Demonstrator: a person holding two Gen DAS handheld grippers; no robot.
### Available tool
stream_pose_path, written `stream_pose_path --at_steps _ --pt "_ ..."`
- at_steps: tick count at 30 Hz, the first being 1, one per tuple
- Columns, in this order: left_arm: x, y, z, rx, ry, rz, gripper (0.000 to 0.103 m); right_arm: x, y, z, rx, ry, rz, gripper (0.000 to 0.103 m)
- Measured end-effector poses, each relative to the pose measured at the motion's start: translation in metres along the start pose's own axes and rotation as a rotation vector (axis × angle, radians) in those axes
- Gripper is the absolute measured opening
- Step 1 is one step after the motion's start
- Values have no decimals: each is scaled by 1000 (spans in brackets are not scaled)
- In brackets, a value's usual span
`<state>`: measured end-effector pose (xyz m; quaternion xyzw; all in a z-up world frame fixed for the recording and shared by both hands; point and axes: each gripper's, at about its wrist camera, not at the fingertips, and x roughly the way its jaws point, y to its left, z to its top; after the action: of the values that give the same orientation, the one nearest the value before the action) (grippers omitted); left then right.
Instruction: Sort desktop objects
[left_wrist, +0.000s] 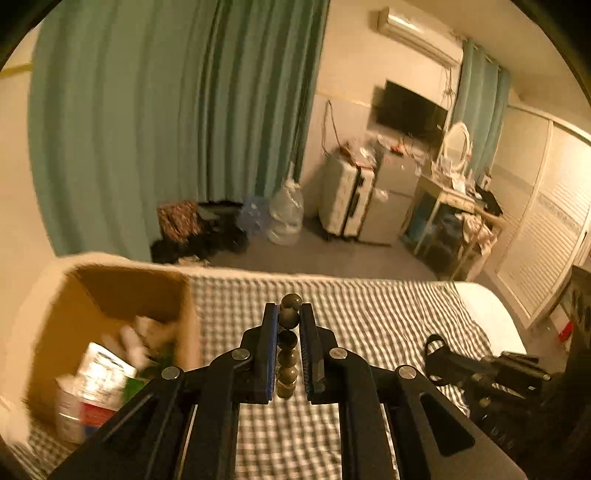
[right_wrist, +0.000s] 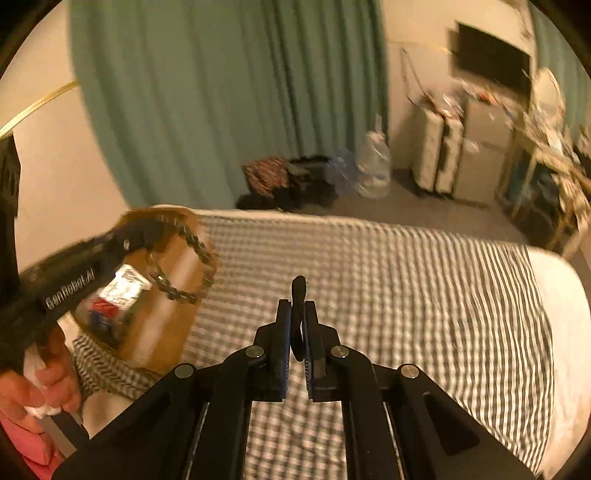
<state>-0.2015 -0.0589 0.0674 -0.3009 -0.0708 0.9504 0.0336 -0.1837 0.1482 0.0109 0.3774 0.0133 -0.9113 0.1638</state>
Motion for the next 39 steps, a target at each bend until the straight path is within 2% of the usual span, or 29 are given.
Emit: stream_pose_path --at_steps 4,7,10,14,15,16,17,18,19,20,21,24,27,29,30,32,34,36,39 --pt "-30 47 9 -42 -9 53 10 0 62 16 -70 -11 108 6" --pt "-38 84 9 -58 4 133 10 12 111 23 -124 1 200 6" --pt "-29 125 -2 -91 60 174 10 43 158 22 -166 62 279 6" --pt "-11 165 -26 -102 123 225 11 96 201 25 -197 144 324 6" --pt "-6 174 -30 -103 142 233 11 106 205 26 -189 166 341 7" --pt "-1 179 -33 -109 144 249 12 117 207 28 -179 185 343 22" --pt "1 186 -36 -118 142 270 18 125 208 30 -172 194 310 49" --pt "3 190 -37 -122 137 270 34 131 205 33 -168 192 264 61" --pt "3 194 -38 -129 126 278 45 132 203 34 -156 177 252 71" --pt "2 199 -37 -139 111 300 69 132 198 36 -140 158 276 71" --pt "1 200 -39 -141 102 304 82 132 196 39 -128 149 284 71" --pt "-8 195 -40 -147 61 288 87 125 179 41 -108 134 215 71" --pt "-28 175 -50 -107 4 301 101 105 166 32 -111 85 138 76" --pt "-40 155 -64 -57 -35 274 103 80 160 18 -123 15 50 101" --pt "-43 142 -72 -33 -48 271 103 71 156 9 -125 -20 12 103" --pt "-48 114 -91 11 -68 266 103 47 144 -19 -94 -83 -104 103" --pt "-48 93 -107 46 -77 243 103 35 132 -45 -30 -93 -187 103" --pt "-43 76 -122 74 -67 211 103 25 115 -70 24 -111 -228 103" --pt "-36 63 -128 78 -44 221 103 24 90 -92 85 -76 -281 103"
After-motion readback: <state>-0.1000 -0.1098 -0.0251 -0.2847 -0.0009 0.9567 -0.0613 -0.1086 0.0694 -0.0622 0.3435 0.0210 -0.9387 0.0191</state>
